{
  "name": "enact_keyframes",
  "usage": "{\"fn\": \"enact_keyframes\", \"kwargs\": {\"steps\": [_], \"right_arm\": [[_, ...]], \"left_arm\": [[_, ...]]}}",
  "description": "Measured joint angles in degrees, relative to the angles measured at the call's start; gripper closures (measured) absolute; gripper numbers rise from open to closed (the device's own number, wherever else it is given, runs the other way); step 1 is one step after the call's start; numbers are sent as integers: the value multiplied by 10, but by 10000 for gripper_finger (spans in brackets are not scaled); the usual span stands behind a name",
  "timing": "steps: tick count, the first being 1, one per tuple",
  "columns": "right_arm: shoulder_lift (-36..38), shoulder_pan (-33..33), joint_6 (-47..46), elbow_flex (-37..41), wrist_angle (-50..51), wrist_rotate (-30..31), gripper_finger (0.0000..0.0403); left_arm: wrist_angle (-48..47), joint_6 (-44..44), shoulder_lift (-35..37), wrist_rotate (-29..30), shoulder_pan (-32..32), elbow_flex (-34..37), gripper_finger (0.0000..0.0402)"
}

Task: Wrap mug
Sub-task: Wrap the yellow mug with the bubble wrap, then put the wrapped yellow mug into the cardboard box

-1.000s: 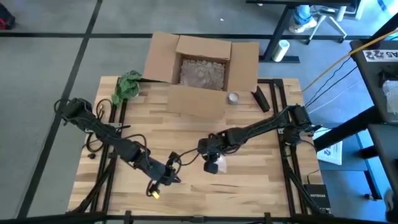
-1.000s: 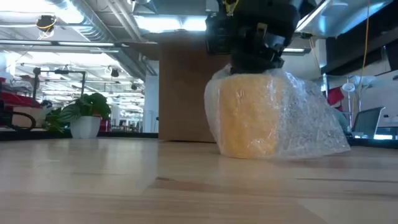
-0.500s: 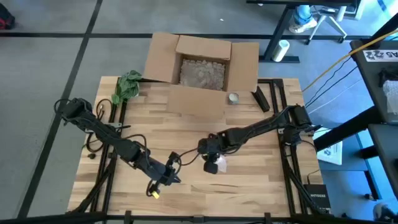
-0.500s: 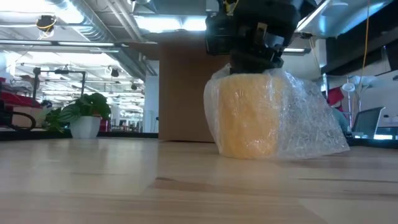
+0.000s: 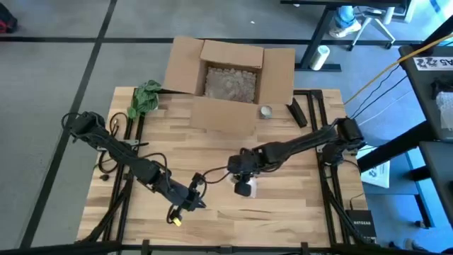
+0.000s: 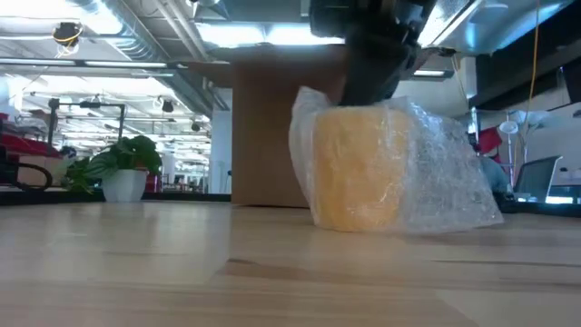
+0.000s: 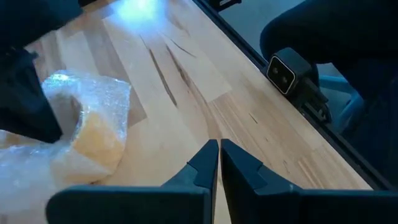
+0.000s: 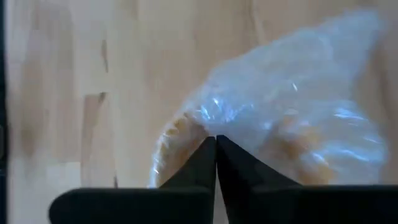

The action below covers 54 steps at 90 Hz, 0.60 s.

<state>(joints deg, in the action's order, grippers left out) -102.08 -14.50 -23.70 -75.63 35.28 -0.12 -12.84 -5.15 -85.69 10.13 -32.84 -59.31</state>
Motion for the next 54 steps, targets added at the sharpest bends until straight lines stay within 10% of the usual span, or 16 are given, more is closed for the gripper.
{"fn": "enact_keyframes", "kwargs": {"steps": [54], "right_arm": [[-6, -58, -16, -34, 34, 2, 295]], "left_arm": [[0, 2, 0, 0, 0, 0, 402]]}}
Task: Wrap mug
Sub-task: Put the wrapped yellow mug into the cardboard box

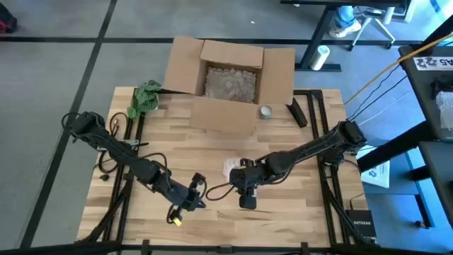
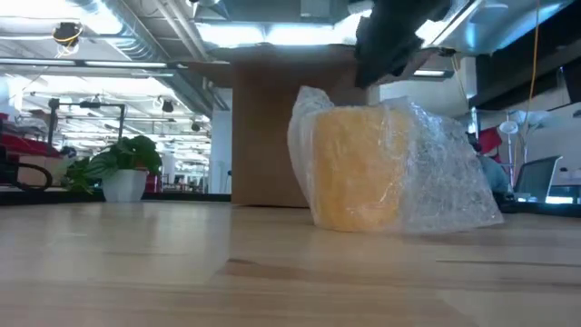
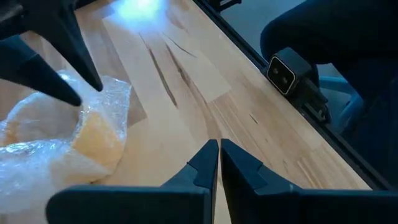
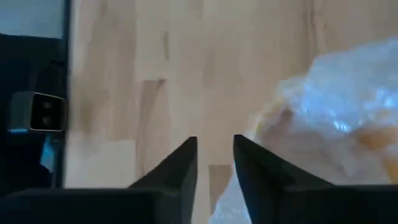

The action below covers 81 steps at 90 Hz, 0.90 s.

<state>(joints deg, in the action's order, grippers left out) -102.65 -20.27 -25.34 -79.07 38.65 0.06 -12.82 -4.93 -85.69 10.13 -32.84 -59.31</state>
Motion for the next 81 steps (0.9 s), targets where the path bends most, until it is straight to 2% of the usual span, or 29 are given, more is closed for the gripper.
{"fn": "enact_keyframes", "kwargs": {"steps": [16, 42, 69, 81], "right_arm": [[-6, 2, -2, 0, 20, 40, 280], [-16, 4, -3, 0, 13, 34, 279], [-88, 6, 4, -4, -7, 15, 279], [-104, 9, 4, -3, -9, 25, 312]], "left_arm": [[1, 0, 0, 0, 0, 0, 402], [2, 1, 1, 0, 3, 0, 402], [1, 2, 1, 0, 0, 0, 402], [-1, 2, 1, 0, -2, 0, 402]]}}
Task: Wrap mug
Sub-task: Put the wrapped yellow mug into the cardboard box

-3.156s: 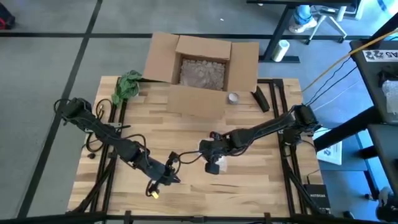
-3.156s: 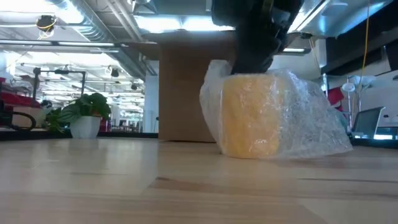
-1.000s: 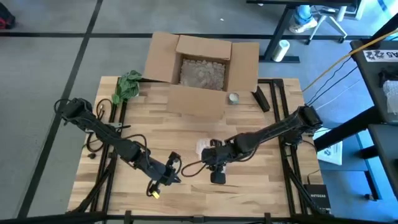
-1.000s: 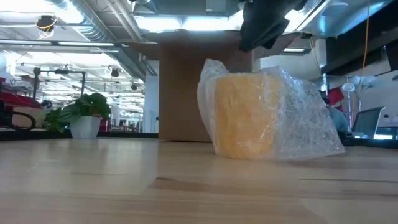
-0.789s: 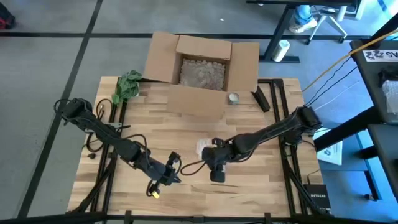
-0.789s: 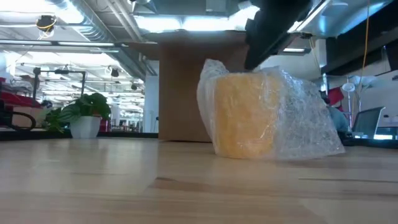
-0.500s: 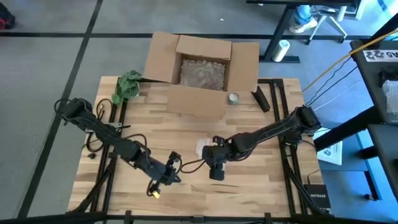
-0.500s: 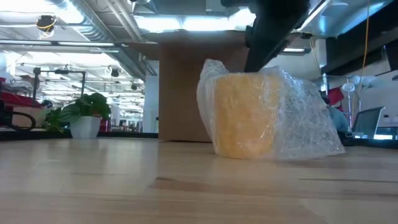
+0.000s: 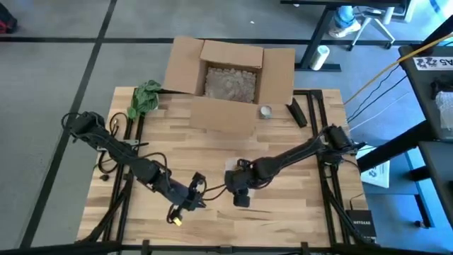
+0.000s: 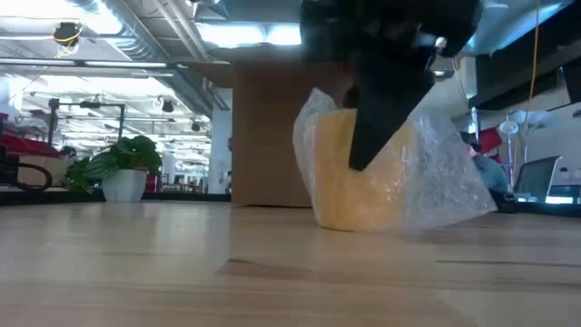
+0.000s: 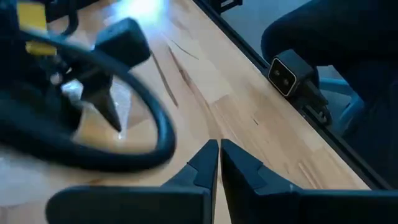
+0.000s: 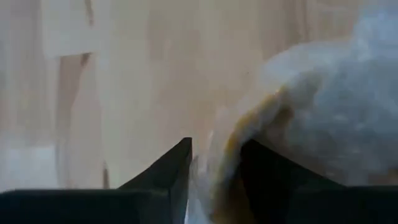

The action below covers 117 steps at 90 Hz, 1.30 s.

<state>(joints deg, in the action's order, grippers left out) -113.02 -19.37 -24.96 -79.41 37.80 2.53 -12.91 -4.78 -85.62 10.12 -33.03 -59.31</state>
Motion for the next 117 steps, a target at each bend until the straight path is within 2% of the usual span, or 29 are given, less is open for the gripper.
{"fn": "enact_keyframes", "kwargs": {"steps": [8, 12, 42, 65, 85, 117], "right_arm": [[1, -1, 10, 0, -3, 16, 369], [6, -2, 17, 1, -2, 16, 383], [0, -10, 33, -40, -2, 1, 399], [1, -9, 81, -109, 29, -3, 401], [2, -9, 132, -207, 83, 19, 401], [3, 24, 220, -431, 232, 60, 401]], "left_arm": [[-11, 6, 0, 0, 0, 0, 402], [-21, 12, 0, 0, 0, 0, 402], [-132, 107, 37, 10, -17, 0, 402], [-182, 176, 95, 96, -83, 0, 402], [-182, 181, 106, 117, -118, 0, 402], [-166, 204, 106, 120, -104, 37, 402]]}}
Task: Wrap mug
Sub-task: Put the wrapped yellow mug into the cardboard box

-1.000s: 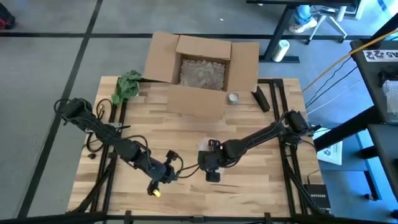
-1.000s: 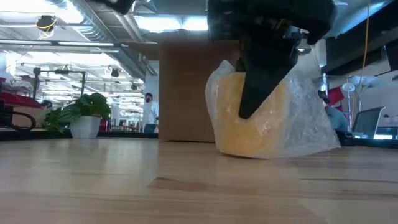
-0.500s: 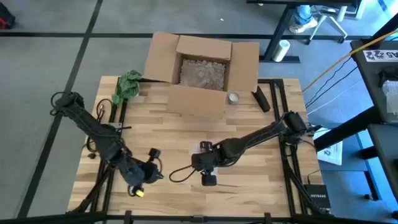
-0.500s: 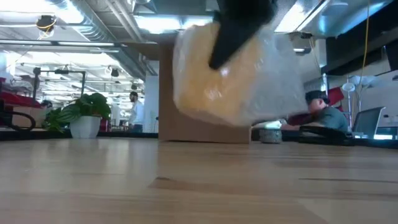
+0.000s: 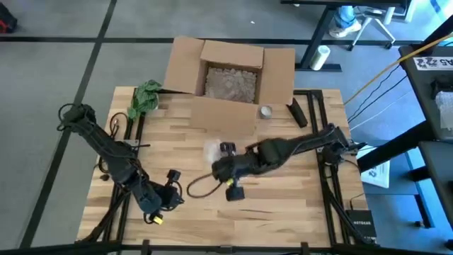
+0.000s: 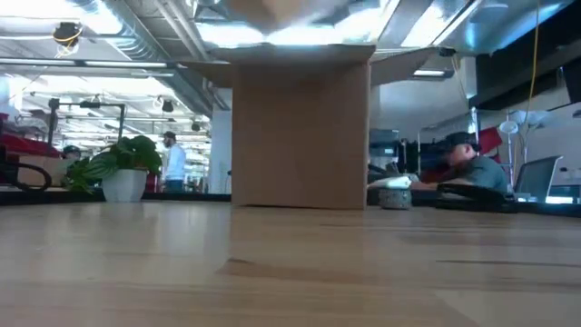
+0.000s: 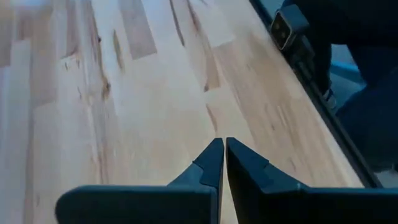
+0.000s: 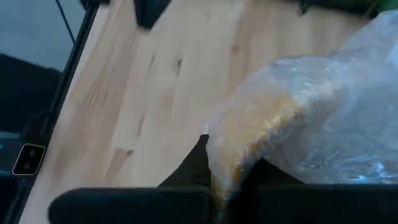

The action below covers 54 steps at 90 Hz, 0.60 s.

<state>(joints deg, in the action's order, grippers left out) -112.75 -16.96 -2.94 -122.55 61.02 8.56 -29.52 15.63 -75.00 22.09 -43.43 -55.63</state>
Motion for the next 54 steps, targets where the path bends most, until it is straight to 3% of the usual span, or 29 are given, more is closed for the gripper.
{"fn": "enact_keyframes", "kwargs": {"steps": [21, 54], "right_arm": [[2, 69, 36, -124, 67, -6, 402], [18, 236, 93, -119, 56, -19, 402]], "left_arm": [[22, -11, 0, 0, 17, 12, 402], [79, -68, -2, 0, 26, 26, 402]]}}
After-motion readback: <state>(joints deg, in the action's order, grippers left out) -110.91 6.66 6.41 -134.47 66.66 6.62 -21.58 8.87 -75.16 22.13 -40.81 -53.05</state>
